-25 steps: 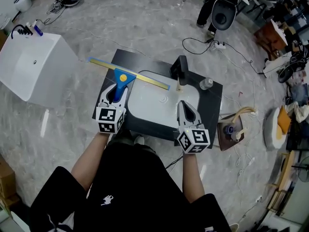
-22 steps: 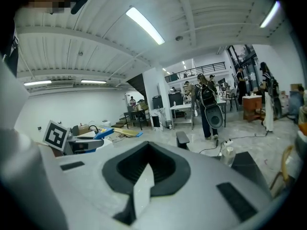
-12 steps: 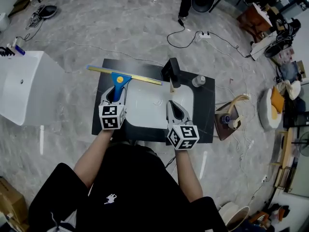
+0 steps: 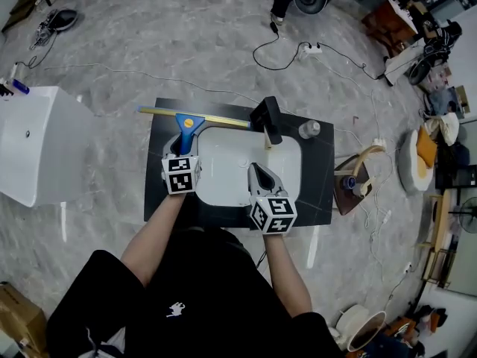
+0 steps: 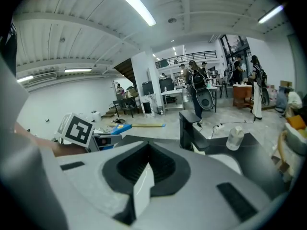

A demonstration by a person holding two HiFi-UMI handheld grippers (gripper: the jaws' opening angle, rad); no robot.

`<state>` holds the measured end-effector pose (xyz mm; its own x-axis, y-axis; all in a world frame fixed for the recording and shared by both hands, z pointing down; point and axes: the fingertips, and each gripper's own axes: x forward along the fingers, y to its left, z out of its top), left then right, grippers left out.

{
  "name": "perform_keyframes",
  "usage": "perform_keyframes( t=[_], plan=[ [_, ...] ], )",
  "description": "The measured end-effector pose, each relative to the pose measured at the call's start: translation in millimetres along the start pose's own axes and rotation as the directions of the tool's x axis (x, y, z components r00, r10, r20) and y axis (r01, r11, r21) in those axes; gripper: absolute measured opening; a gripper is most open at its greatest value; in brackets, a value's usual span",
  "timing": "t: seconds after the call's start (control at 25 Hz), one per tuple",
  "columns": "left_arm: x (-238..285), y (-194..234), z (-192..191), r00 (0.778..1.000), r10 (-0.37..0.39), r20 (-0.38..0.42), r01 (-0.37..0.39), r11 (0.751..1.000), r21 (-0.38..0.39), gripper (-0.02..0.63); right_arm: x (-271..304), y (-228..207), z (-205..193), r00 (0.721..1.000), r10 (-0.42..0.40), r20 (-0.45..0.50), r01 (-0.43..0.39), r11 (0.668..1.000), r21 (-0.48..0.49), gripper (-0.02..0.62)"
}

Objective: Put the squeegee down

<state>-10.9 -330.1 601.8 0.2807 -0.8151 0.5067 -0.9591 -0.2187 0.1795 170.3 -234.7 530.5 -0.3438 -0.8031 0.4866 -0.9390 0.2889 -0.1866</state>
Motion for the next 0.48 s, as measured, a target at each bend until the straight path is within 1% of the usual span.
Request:
perform_keyframes(
  t=[0.16, 0.36, 0.48],
  plan=[
    [19, 6, -4, 0.999, 0.022, -0.026, -0.022, 1.0, -0.01, 0.127, 14, 1, -4, 1.0, -0.006, -0.025, 0.007, 1.0, 0.018, 0.002],
    [41, 9, -17, 0.997, 0.034, -0.07, -0.035, 0.999, -0.018, 0.127, 29, -3, -17, 0.998, -0.015, -0.062, 0.017, 0.999, 0.038, 0.002],
    [54, 11, -18, 0.996, 0.04, -0.082, -0.042, 0.999, -0.022, 0.127, 39, -5, -19, 0.997, -0.017, -0.075, 0.021, 0.998, 0.052, 0.002]
  ],
)
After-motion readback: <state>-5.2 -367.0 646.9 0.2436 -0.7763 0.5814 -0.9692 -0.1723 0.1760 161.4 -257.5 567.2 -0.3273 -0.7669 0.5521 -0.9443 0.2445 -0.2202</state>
